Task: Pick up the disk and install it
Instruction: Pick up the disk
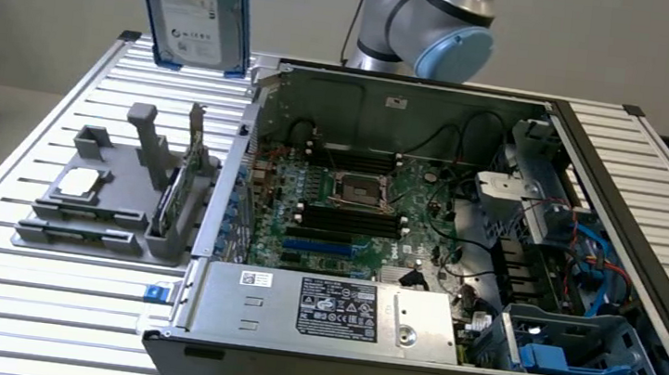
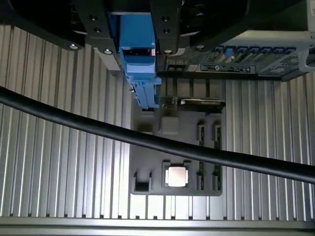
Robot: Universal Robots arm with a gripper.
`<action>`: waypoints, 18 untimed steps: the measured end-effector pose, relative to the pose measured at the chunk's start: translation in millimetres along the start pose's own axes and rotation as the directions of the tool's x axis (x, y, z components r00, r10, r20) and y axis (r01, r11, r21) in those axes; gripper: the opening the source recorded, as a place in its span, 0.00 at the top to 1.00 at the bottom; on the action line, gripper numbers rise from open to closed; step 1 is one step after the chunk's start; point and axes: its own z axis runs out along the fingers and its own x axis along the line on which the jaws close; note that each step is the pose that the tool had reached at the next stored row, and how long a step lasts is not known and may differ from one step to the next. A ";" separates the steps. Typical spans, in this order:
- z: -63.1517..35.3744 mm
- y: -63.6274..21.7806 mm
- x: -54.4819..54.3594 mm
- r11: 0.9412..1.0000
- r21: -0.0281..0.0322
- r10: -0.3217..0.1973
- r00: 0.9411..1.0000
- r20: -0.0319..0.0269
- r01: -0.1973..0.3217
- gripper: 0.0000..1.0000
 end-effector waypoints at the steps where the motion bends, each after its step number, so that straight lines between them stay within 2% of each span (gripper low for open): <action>1: -4.5 -4.4 0.5 1.000 0.000 0.000 1.000 0.001 0.000 0.67; 3: -11.5 -13.3 1.4 1.000 -0.001 0.000 1.000 0.004 0.000 0.67; 6: -18.8 -27.1 2.9 1.000 -0.001 0.000 1.000 0.011 0.000 0.67; 18: -38.4 -81.2 9.4 1.000 0.000 0.000 1.000 0.030 0.000 0.67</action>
